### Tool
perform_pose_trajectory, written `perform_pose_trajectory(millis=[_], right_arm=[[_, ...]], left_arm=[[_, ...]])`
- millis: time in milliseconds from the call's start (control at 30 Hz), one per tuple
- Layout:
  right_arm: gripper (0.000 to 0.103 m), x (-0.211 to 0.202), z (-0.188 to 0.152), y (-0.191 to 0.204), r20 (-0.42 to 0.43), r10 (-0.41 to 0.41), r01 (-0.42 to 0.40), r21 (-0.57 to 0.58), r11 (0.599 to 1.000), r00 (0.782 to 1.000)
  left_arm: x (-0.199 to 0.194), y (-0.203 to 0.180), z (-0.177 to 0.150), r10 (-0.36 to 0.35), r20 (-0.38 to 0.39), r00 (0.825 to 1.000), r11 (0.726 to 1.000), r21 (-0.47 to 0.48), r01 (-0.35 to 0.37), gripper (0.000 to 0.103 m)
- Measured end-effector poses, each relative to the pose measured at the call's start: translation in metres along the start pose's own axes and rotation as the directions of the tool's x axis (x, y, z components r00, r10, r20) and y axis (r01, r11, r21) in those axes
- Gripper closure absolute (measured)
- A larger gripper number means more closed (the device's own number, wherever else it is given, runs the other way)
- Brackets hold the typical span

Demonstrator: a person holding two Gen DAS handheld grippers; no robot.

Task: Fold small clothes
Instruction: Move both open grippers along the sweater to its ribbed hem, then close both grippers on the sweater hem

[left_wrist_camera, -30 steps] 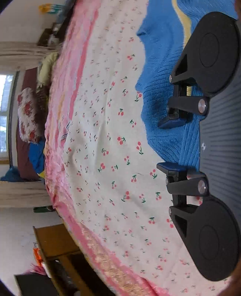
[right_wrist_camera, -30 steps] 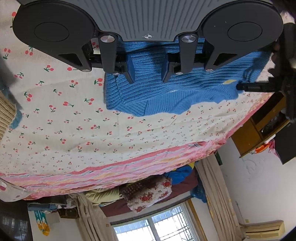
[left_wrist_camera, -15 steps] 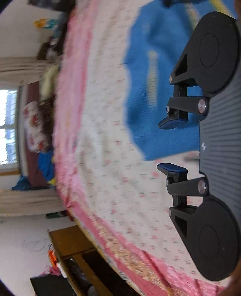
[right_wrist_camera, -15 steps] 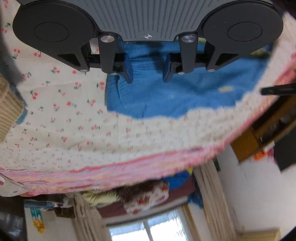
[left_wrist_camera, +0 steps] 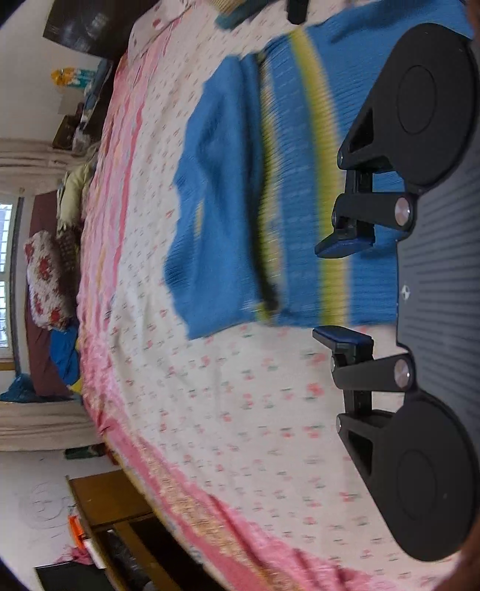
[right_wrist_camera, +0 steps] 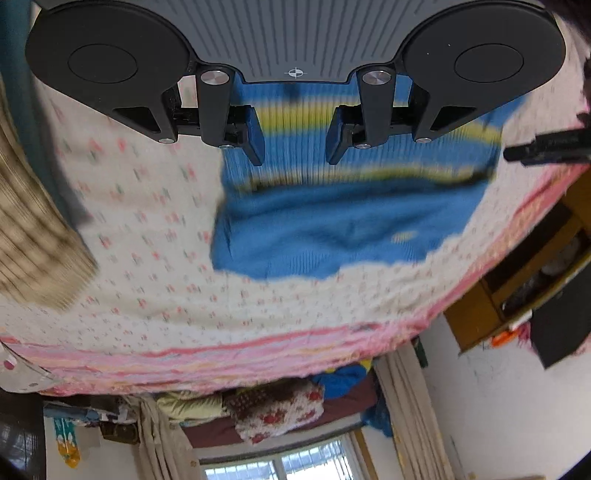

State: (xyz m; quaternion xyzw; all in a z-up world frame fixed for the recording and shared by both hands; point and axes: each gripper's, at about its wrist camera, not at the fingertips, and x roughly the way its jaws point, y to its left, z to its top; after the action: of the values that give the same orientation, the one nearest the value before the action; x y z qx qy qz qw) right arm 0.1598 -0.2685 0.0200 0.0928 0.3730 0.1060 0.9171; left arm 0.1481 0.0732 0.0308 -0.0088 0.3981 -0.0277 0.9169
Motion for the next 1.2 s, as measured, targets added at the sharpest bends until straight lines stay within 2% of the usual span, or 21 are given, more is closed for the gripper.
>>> perform_pose_trajectory(millis=[233, 467, 633, 967, 1067, 1133, 1200], right_arm=[[0.067, -0.049, -0.048, -0.011, -0.112, -0.032, 0.036, 0.028, 0.999, 0.993], [0.067, -0.059, -0.082, -0.014, -0.232, -0.052, 0.067, 0.055, 0.996, 0.971], [0.067, -0.054, -0.086, -0.009, -0.285, -0.037, 0.056, 0.059, 0.997, 0.958], [0.065, -0.053, -0.090, -0.005, -0.315, -0.021, 0.044, 0.064, 0.997, 0.949], [0.065, -0.052, -0.090, -0.007, -0.321, -0.009, 0.036, 0.076, 0.996, 0.947], [0.065, -0.052, -0.090, -0.009, -0.322, 0.003, 0.027, 0.090, 0.996, 0.947], [0.071, -0.052, -0.090, -0.012, -0.320, 0.024, 0.013, 0.112, 0.994, 0.947]], left_arm=[[-0.028, 0.012, -0.052, -0.067, -0.084, 0.994, 0.998, -0.008, 0.066, 0.056], [-0.040, 0.018, -0.091, -0.100, -0.144, 0.984, 0.994, -0.054, 0.093, 0.056], [-0.046, 0.021, -0.101, -0.116, -0.150, 0.982, 0.992, -0.068, 0.107, 0.056], [-0.050, 0.019, -0.108, -0.114, -0.172, 0.978, 0.993, -0.039, 0.109, 0.057], [-0.051, 0.021, -0.109, -0.124, -0.174, 0.977, 0.992, -0.049, 0.117, 0.063], [-0.052, 0.020, -0.110, -0.126, -0.173, 0.977, 0.992, -0.045, 0.120, 0.072], [-0.053, 0.020, -0.110, -0.134, -0.173, 0.976, 0.991, -0.044, 0.128, 0.085]])
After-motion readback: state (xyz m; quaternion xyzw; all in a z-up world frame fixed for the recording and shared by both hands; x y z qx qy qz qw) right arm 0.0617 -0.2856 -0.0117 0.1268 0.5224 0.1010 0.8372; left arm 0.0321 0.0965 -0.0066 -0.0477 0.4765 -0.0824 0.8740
